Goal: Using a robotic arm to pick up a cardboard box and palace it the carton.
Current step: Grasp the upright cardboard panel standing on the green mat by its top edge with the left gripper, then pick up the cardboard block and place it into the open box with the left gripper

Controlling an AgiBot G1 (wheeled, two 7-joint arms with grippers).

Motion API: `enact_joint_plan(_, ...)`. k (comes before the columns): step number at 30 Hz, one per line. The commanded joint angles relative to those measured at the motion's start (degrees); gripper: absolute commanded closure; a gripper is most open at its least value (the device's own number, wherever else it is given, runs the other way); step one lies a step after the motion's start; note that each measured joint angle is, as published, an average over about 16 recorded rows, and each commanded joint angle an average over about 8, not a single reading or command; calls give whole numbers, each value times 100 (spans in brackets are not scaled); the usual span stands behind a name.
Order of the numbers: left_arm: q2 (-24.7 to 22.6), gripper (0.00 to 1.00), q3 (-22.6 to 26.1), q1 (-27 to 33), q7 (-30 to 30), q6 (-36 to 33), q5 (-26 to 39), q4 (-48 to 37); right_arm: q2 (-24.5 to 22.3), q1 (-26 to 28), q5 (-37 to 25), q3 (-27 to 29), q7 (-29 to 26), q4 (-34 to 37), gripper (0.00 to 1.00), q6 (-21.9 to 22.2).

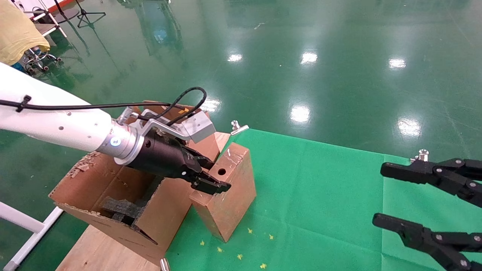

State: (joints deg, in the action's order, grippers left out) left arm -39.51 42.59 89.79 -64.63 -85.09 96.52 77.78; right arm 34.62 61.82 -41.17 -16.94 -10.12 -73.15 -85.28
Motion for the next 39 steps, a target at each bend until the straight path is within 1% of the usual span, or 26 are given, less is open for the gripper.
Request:
enact_joint_plan(1, 3, 100, -1, -2, -8, -1, 0, 10, 0, 0, 0, 0, 0, 0, 0, 0)
enact_joint_plan(7, 6, 100, -40, 51, 165, 19, -56, -88, 0, 0, 0, 0, 0, 1, 0, -1)
enact_joint_plan(14, 241, 100, -336, 303, 754, 98, -410, -263, 0, 2, 1, -2, 2, 3, 0, -1)
enact_joint_plan(19, 464, 100, -693, 772, 1175, 123, -715, -753, 0, 2, 2, -4, 3, 3, 0, -1)
enact_joint_plan(23, 595, 100, -913, 1328, 1550, 111, -713, -1373, -1, 3, 3, -5, 3, 3, 0, 0)
enact_joint_plan(26, 668, 100, -969, 1779, 1848, 105, -481, -1885, -1, 3, 3, -6, 4, 4, 0, 0)
enact_joint_plan(31, 726, 100, -844, 2354, 2393, 226, 237, -2734, -2, 3, 4, -7, 4, 4, 0, 0)
enact_joint_plan(34, 700, 100, -695, 2507, 2721, 360, 669, -3262, -2, 3, 5, -8, 5, 4, 0, 1)
enact_joint_plan(39, 589, 100, -427, 2500, 3122, 588, 1214, -4130, -3, 4, 6, -9, 5, 4, 0, 1)
